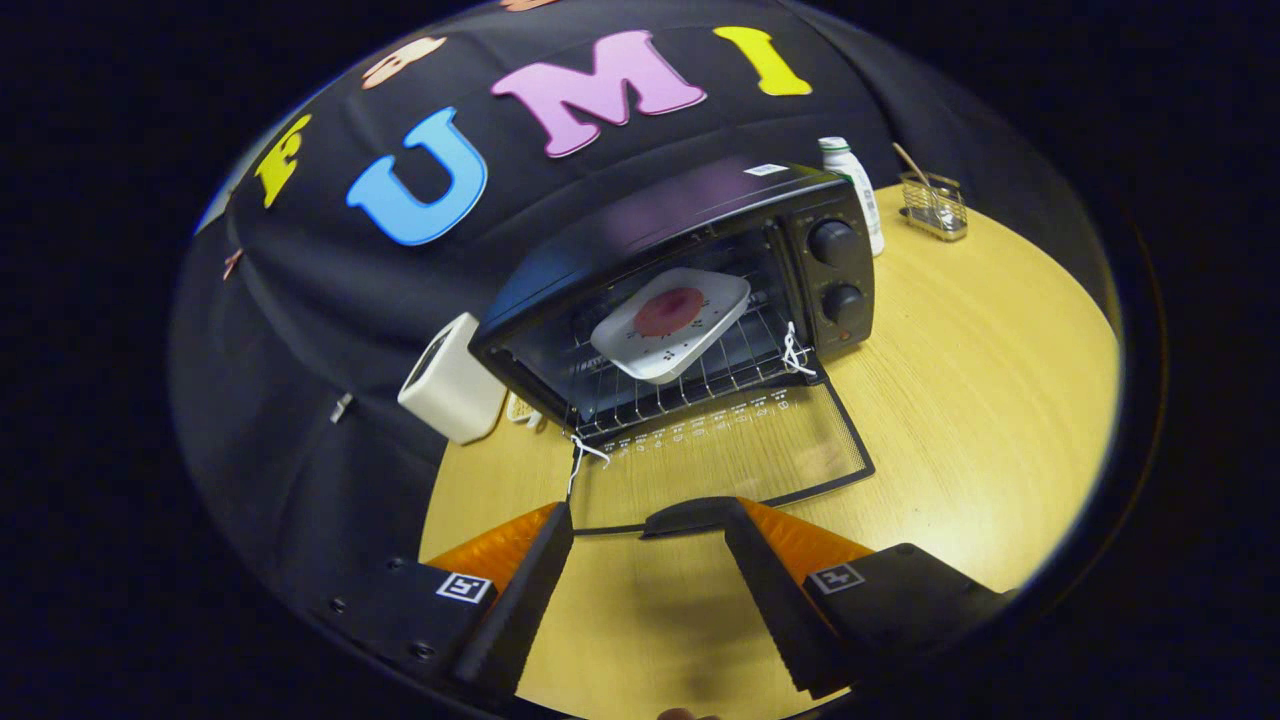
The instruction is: Open the toaster oven, put the food inside, and close the toaster oven door.
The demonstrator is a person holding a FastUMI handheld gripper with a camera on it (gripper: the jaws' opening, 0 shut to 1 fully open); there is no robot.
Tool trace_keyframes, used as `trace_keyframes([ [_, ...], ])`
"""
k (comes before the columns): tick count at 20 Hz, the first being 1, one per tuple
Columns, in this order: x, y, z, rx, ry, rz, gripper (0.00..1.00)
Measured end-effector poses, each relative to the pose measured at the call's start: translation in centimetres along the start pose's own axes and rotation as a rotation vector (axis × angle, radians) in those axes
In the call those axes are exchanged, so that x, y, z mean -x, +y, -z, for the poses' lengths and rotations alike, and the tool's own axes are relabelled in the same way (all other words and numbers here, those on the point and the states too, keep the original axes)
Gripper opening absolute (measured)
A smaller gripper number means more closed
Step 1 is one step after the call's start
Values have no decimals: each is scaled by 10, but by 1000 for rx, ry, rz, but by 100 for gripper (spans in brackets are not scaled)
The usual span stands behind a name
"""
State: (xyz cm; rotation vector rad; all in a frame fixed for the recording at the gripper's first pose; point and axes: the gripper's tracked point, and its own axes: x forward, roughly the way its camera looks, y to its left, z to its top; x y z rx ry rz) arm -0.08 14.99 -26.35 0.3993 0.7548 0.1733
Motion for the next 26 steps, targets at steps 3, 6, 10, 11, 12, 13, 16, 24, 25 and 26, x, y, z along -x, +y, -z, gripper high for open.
trace_keyframes([
  [3,7,-12,9,166,0,46,99],
  [6,0,-40,25,280,44,134,99],
  [10,-13,-63,50,375,120,185,99],
  [11,-17,-67,55,391,139,196,99],
  [12,-21,-70,59,403,156,207,99],
  [13,-27,-71,60,411,171,212,99],
  [16,-38,-74,65,407,202,229,99],
  [24,-64,-77,73,375,260,248,98],
  [25,-66,-74,72,381,259,244,98],
  [26,-67,-72,69,390,252,244,98],
])
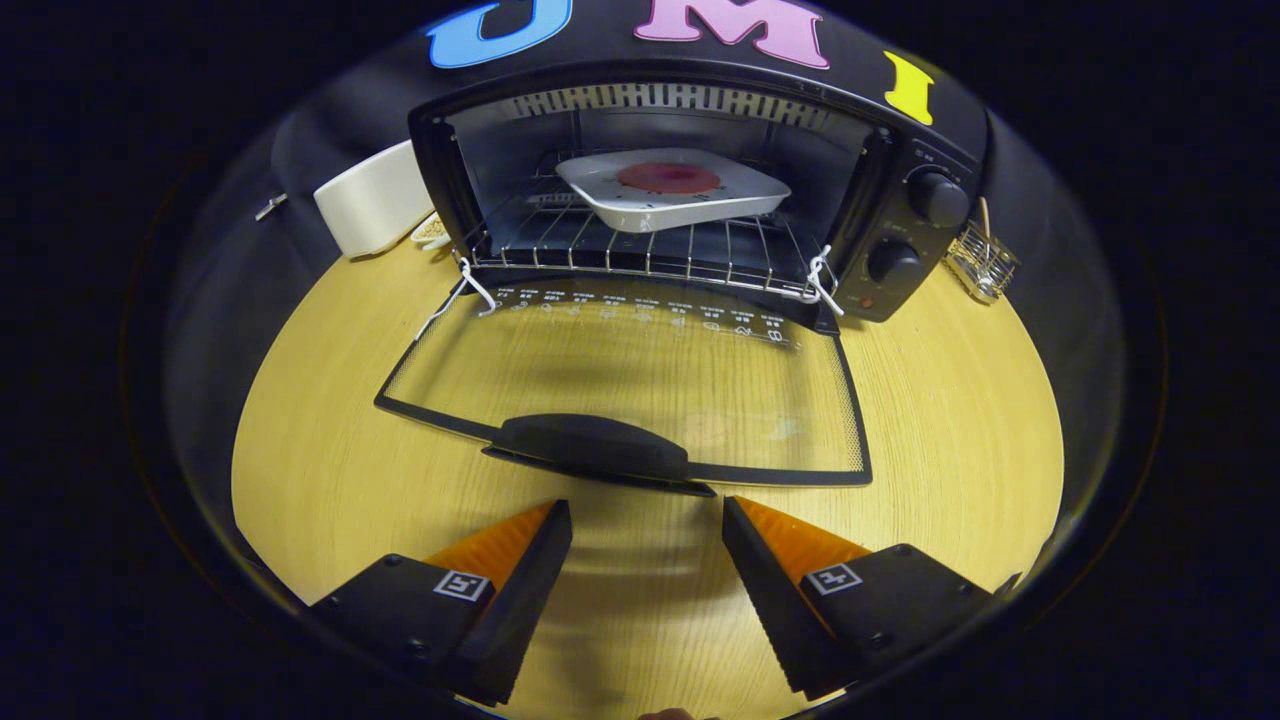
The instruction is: Open the toaster oven, put the food inside, and close the toaster oven door.
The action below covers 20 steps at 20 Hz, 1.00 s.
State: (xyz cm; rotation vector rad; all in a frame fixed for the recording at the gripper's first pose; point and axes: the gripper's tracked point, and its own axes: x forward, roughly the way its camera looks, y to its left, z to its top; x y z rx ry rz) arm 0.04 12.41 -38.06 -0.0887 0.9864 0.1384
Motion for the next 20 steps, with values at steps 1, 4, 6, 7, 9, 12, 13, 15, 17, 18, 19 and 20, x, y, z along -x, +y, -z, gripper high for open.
trace_keyframes([
  [1,-1,0,-6,-2,-17,2,98],
  [4,-5,5,-8,-40,7,-18,99],
  [6,-7,2,-8,-26,2,-19,99],
  [7,-6,2,-9,-26,0,-19,99],
  [9,-6,2,-10,-34,2,-21,100],
  [12,5,4,-17,-10,-31,-30,100],
  [13,12,5,-22,3,-54,-34,100],
  [15,27,8,-33,44,-117,-42,100],
  [17,42,8,-47,77,-191,-42,100],
  [18,50,8,-55,84,-228,-45,100],
  [19,56,7,-63,89,-262,-51,100],
  [20,62,6,-71,93,-297,-55,100],
])
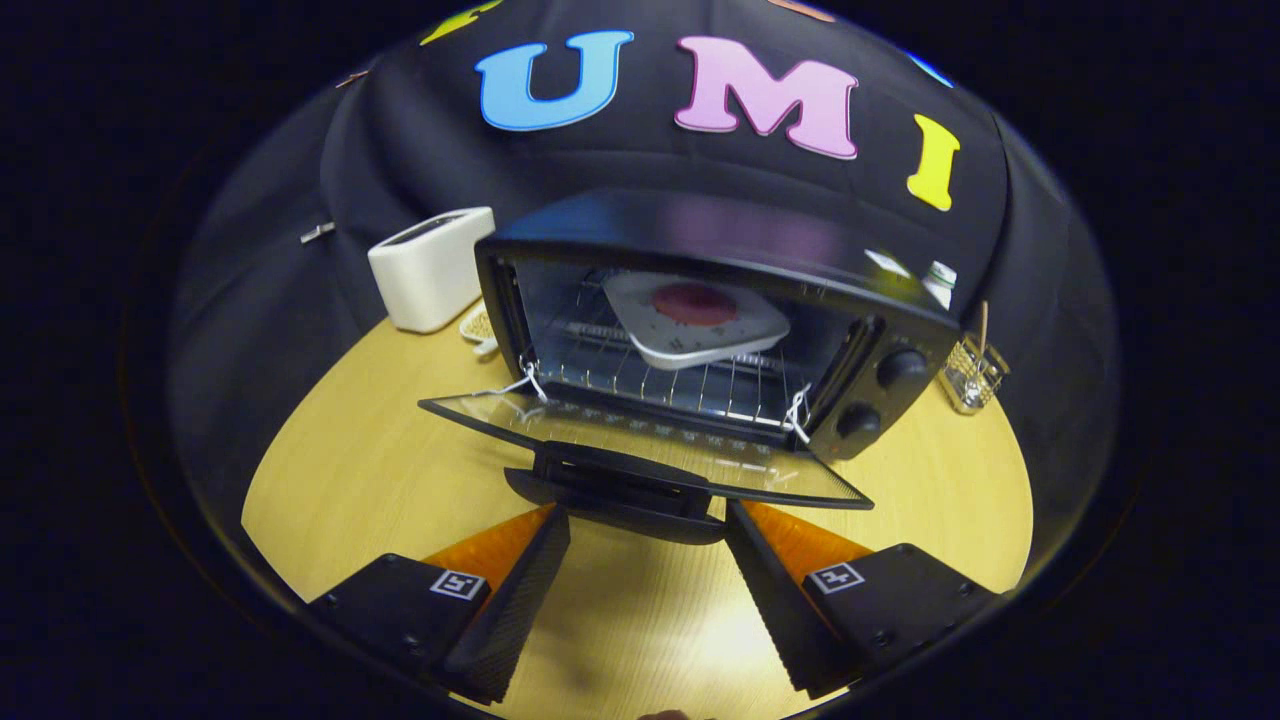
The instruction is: Open the toaster oven, put the food inside, and close the toaster oven door.
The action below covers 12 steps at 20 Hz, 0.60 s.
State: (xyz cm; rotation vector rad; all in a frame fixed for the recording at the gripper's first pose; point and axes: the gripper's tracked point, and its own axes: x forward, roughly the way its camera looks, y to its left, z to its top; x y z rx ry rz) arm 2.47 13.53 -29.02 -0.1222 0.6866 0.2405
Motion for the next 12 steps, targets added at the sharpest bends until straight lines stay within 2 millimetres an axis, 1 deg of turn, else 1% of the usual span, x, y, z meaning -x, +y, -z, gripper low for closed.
trace_keyframes([
  [5,15,-10,-60,-18,-135,29,100],
  [8,42,-15,-95,-22,-242,31,99],
  [9,46,-18,-109,-8,-278,34,99],
  [10,54,-22,-116,5,-299,36,99],
  [12,72,-31,-115,20,-317,45,99],
])
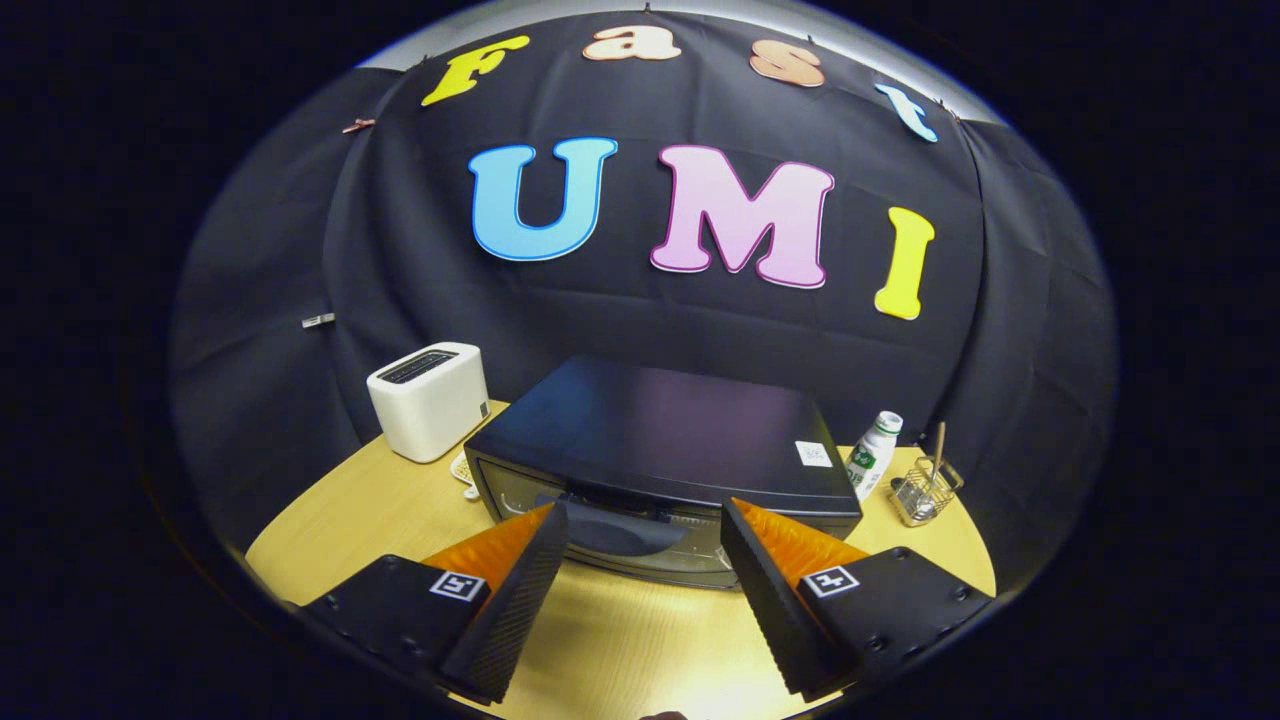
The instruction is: Open the toaster oven, put the food inside, and close the toaster oven door.
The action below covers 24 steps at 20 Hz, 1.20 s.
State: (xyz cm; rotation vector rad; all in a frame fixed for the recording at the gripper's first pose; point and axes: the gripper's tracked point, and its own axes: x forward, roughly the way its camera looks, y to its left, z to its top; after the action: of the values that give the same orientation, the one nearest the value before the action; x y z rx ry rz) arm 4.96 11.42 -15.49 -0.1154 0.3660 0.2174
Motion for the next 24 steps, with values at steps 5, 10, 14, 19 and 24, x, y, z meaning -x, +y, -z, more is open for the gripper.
trace_keyframes([
  [5,56,-37,-40,-21,-132,41,99],
  [10,122,-81,-69,-29,-242,121,99],
  [14,169,-105,-84,-25,-324,185,98],
  [19,217,-118,-97,-78,-387,234,98],
  [24,235,-128,-106,-82,-453,274,98],
])
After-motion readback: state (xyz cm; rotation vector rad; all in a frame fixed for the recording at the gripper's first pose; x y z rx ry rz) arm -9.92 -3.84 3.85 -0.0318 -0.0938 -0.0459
